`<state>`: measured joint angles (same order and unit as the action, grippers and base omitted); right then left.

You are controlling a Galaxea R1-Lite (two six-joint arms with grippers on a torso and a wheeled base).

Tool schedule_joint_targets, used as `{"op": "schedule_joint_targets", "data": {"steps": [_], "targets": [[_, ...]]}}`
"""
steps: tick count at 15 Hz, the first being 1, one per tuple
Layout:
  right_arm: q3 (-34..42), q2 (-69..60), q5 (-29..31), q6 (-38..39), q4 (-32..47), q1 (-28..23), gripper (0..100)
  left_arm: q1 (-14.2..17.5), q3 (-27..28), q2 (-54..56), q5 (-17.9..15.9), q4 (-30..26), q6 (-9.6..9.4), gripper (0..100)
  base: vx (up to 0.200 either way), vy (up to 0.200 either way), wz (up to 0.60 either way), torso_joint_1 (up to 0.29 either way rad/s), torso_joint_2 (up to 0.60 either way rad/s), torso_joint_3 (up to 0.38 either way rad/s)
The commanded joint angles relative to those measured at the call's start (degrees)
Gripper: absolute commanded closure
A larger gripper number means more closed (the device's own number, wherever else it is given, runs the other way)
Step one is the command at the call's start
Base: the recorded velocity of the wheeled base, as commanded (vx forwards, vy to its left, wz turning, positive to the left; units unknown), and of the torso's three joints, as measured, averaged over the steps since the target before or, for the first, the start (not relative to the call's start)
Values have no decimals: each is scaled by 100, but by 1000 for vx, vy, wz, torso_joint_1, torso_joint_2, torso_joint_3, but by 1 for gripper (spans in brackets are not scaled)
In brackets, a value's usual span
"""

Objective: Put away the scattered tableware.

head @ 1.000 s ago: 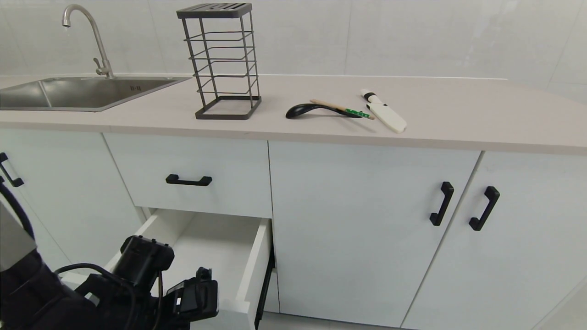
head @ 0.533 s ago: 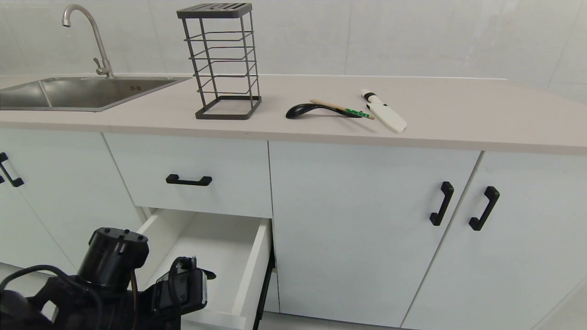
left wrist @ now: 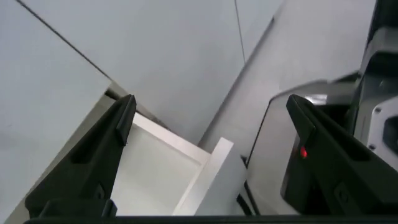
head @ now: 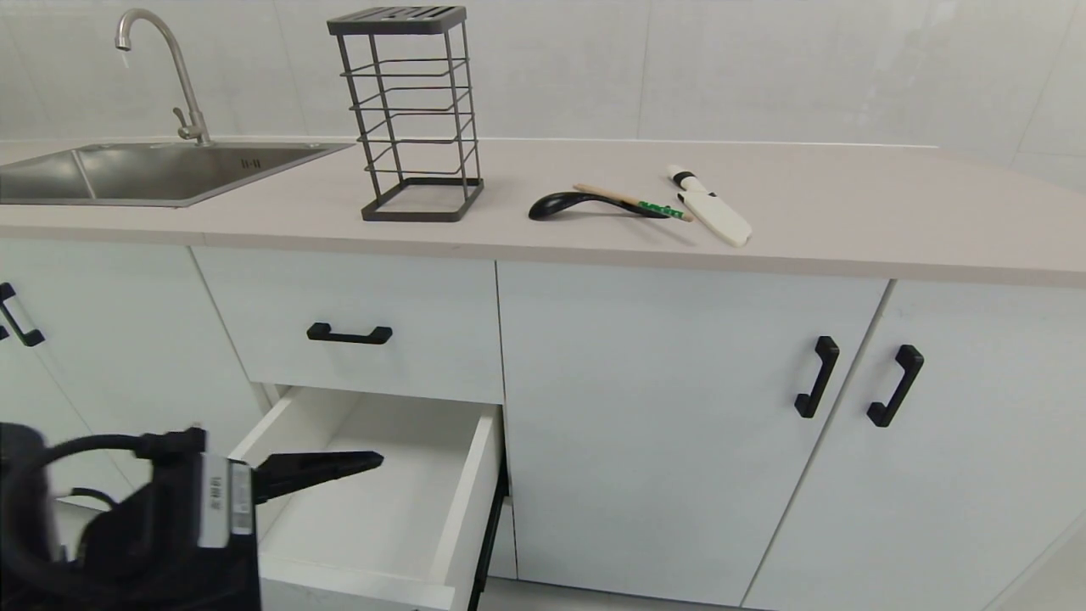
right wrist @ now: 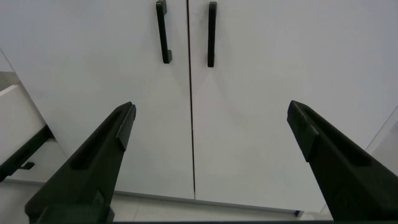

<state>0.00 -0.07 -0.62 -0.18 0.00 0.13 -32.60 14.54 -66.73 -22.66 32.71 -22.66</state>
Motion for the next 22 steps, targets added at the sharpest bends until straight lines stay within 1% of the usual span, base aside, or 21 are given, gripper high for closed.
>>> {"op": "schedule_joint_targets", "data": {"steps": [1,2,4,5,6,8,9,10,11,12,13,15,16,17,18,19,20,22], "targets": [[0,7,1,1,0,-5,0,456,-435,1901,473,8,1115,0,0,0,0,0,0,0],[0,7,1,1,0,-5,0,746,-681,2595,596,-10,1396,0,0,0,0,0,0,0],[0,7,1,1,0,-5,0,1950,-936,3825,702,-107,1660,0,0,0,0,0,0,0],[0,7,1,-8,0,-5,0,2434,-901,4318,684,-239,1827,0,0,0,0,0,0,0],[0,7,1,-8,0,-5,0,2715,-971,4783,675,-379,1950,0,0,0,0,0,0,0],[0,7,1,-8,0,-5,0,2785,-1454,5856,702,-880,2117,0,0,0,0,0,0,0],[0,7,1,-8,0,-5,0,2803,-1446,6216,737,-1451,2196,0,0,0,0,0,0,0],[0,7,1,-8,0,-5,0,2812,-1446,6128,746,-1276,2213,0,0,0,0,0,0,0],[0,7,1,-8,0,-5,0,2864,-1454,6137,737,-1381,2161,0,0,0,0,0,0,0],[0,7,1,-8,0,-5,0,3075,-1454,6251,755,-1961,2134,0,0,0,0,0,0,0],[0,7,1,1,-9,-5,0,3295,-1454,6673,790,-2998,2073,0,0,0,0,0,0,0],[0,7,1,1,-9,-5,0,3269,-1446,6656,1106,-2946,2020,0,0,0,0,0,0,0],[0,7,1,-8,-9,-5,0,3269,-1446,6656,1185,-3007,2020,0,0,0,0,0,0,0],[0,7,1,-8,-9,-5,0,3269,-1454,6656,2073,-3244,2047,0,0,0,0,0,0,0],[0,7,1,-8,-9,-5,0,3269,-1446,6656,2372,-3297,2178,0,0,0,0,0,0,0],[0,7,1,-8,-9,-5,0,3269,-1446,6656,2275,-3288,2231,0,0,0,0,0,0,0],[0,7,1,-8,-9,-5,0,3269,-1446,6656,2257,-3288,2213,0,0,0,0,0,0,0],[0,7,9,-17,0,-5,0,3269,-1446,6656,2249,-3288,2240,0,0,0,0,0,0,0]]}}
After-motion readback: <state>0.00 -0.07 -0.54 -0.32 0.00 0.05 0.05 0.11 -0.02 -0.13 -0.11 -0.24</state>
